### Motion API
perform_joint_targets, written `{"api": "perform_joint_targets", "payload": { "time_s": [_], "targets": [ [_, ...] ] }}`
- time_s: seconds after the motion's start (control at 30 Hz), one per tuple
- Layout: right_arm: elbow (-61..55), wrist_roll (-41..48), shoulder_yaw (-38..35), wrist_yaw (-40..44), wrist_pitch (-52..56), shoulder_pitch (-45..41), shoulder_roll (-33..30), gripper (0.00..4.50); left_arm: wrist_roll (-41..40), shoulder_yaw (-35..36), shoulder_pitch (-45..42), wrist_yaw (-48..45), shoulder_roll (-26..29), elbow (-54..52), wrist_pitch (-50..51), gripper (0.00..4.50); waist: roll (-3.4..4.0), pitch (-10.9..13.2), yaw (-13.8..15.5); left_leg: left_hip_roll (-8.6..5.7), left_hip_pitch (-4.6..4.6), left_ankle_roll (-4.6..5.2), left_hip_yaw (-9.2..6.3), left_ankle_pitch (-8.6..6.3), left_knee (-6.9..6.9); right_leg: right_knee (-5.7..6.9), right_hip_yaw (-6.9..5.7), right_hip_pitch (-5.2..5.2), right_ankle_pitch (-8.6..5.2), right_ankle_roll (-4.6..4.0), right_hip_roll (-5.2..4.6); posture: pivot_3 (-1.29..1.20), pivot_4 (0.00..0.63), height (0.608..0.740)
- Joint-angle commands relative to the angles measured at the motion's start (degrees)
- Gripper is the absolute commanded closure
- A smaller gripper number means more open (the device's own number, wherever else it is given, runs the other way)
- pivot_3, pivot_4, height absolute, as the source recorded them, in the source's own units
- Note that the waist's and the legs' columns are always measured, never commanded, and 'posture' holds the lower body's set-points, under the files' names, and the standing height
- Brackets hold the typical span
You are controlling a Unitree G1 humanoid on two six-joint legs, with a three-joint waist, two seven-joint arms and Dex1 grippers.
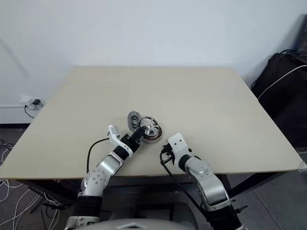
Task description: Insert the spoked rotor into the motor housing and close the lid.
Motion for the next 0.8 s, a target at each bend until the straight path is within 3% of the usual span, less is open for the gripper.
{"api": "perform_joint_targets", "payload": {
  "time_s": [0.03,0.8],
  "targets": [
    [-3.2,0.7,-1.3,-0.4,-0.1,-0.3,-0.1,4.50,-2.8,0.7,-3.5,-0.3,-11.3,2.7,-2.7,4.05,0.00,0.0,-0.1,0.00,0.00,0.00,0.00,0.00,0.00,0.00,0.01,0.00,0.00,0.00,0.00,0.00,0.000,0.740],
    [-3.5,0.6,-1.3,-1.0,0.0,0.0,0.1,4.50,-5.7,-0.4,-6.7,0.7,-11.9,11.0,-4.5,4.05,-0.03,0.0,0.0,-0.01,-0.02,0.00,-0.01,0.00,0.03,-0.01,0.00,0.01,0.11,-0.11,0.00,0.00,0.000,0.740]
  ]
}}
